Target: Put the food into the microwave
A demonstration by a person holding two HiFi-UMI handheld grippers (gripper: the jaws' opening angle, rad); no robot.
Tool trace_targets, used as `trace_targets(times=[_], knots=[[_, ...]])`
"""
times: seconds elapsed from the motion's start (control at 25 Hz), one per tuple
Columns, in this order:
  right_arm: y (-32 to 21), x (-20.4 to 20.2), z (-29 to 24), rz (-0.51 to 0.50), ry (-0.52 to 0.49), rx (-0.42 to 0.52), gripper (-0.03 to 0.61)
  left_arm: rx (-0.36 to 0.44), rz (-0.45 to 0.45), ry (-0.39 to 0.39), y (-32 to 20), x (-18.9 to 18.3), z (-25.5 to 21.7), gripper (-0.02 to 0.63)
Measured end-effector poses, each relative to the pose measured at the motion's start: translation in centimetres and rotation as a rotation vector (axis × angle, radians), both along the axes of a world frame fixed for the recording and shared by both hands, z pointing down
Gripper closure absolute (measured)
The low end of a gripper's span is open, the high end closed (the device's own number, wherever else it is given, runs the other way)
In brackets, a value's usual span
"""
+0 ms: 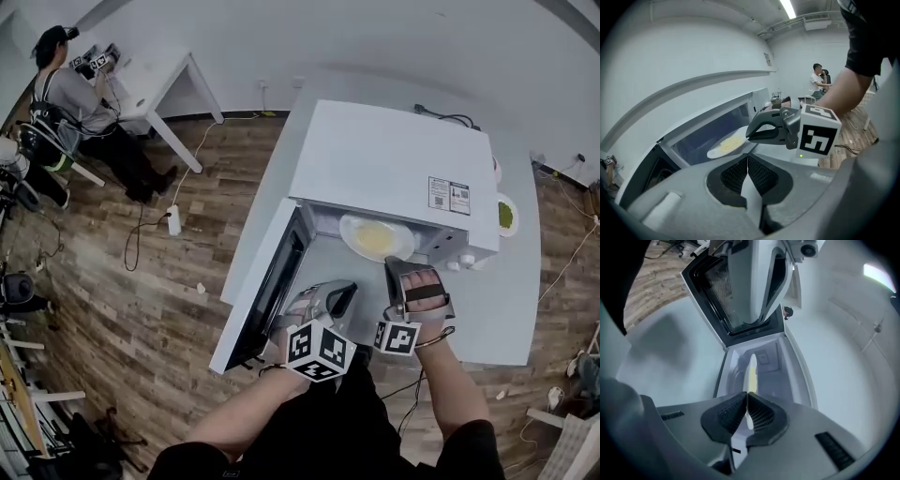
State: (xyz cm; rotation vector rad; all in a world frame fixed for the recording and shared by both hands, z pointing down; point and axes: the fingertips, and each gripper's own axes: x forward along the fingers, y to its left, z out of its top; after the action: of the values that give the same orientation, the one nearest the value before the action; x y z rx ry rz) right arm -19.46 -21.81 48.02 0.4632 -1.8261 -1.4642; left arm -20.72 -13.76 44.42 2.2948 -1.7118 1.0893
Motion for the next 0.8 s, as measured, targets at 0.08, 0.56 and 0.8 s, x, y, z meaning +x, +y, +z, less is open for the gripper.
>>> trace_targets(times=[0.08,0.56,0.8], knots=[[-1.3,-1.0,1.3,0.015,0.005,-0.01,0.555,0.002,-0.019,0.013,-1.0,-0.7,0.8,0.606],[-4.7,-4.3,6.4,0.067,0.026,-0.081,0.555,-0.008,-0.057,0.033,-3.9,-3.3,3.8,0.606],[-5.8,-5.1,7.3,0.078,0.067,-0.185,0.512,-0.017,-0.05,0.037,-4.5,-3.0,3.8,0.606]])
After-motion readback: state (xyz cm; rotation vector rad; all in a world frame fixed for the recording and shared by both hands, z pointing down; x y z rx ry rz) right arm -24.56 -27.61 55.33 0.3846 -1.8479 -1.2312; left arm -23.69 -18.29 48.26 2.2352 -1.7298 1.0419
